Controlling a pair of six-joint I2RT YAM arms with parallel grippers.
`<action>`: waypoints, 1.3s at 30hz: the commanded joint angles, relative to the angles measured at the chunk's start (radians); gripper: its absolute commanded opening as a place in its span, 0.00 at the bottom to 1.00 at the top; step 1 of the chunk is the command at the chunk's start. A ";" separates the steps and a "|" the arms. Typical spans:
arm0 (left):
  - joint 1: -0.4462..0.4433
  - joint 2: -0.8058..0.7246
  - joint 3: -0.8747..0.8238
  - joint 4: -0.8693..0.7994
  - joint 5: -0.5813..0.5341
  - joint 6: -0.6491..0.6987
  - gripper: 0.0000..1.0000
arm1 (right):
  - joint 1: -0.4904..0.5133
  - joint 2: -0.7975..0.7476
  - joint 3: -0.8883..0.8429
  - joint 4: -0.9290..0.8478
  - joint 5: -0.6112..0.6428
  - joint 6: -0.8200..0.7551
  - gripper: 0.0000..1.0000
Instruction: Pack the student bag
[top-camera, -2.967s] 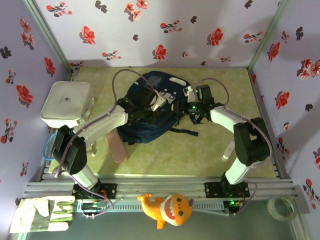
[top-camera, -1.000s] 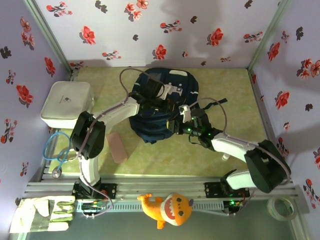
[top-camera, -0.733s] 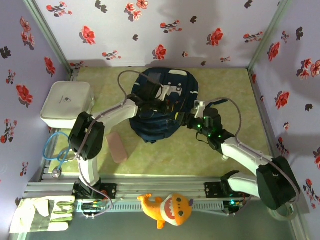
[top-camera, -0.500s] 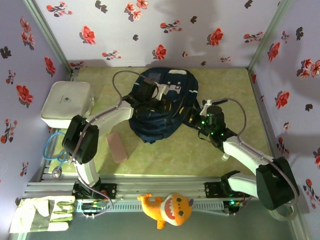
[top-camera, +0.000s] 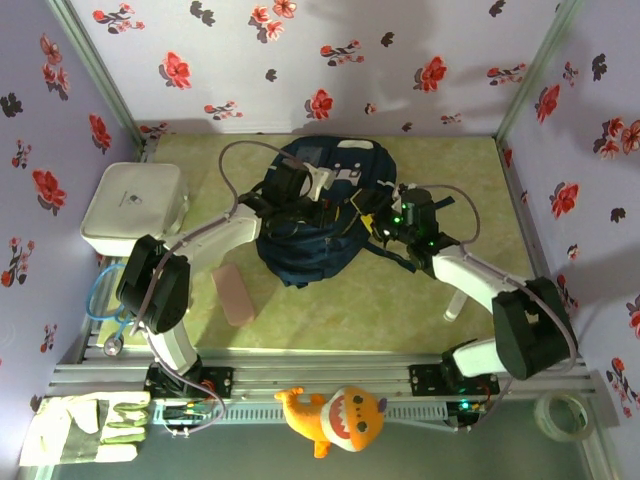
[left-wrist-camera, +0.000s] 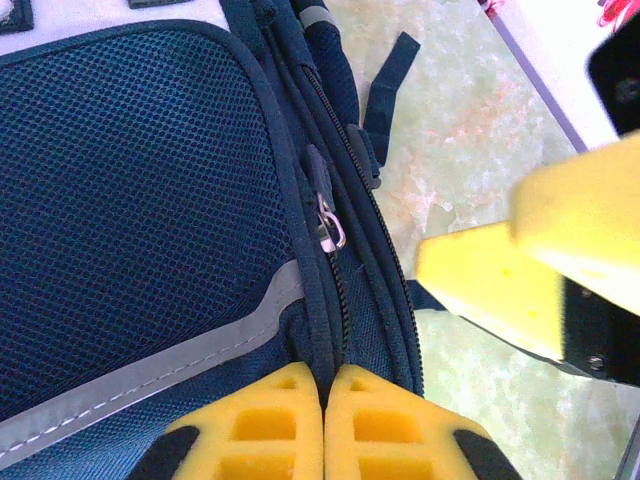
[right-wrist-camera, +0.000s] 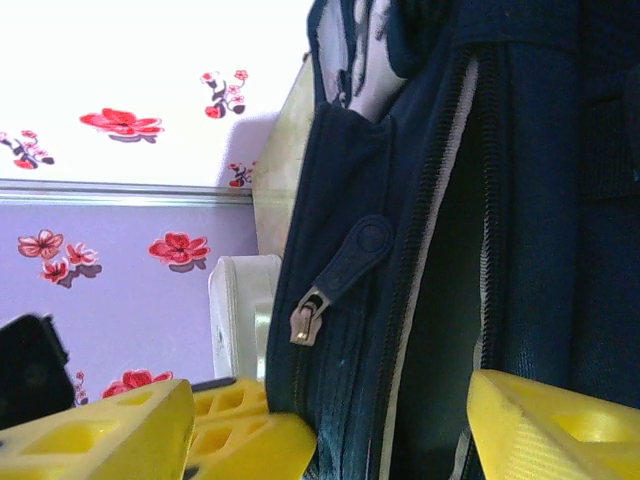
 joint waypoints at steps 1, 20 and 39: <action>-0.003 -0.067 -0.004 0.082 0.047 0.022 0.00 | -0.002 0.046 0.062 0.048 -0.041 0.059 0.70; -0.002 -0.193 -0.136 0.050 -0.048 -0.016 0.24 | 0.036 0.286 0.229 -0.013 -0.125 0.072 0.41; -0.092 -0.259 -0.336 -0.081 -0.172 -0.216 0.49 | 0.054 0.287 0.247 0.039 -0.118 0.054 0.21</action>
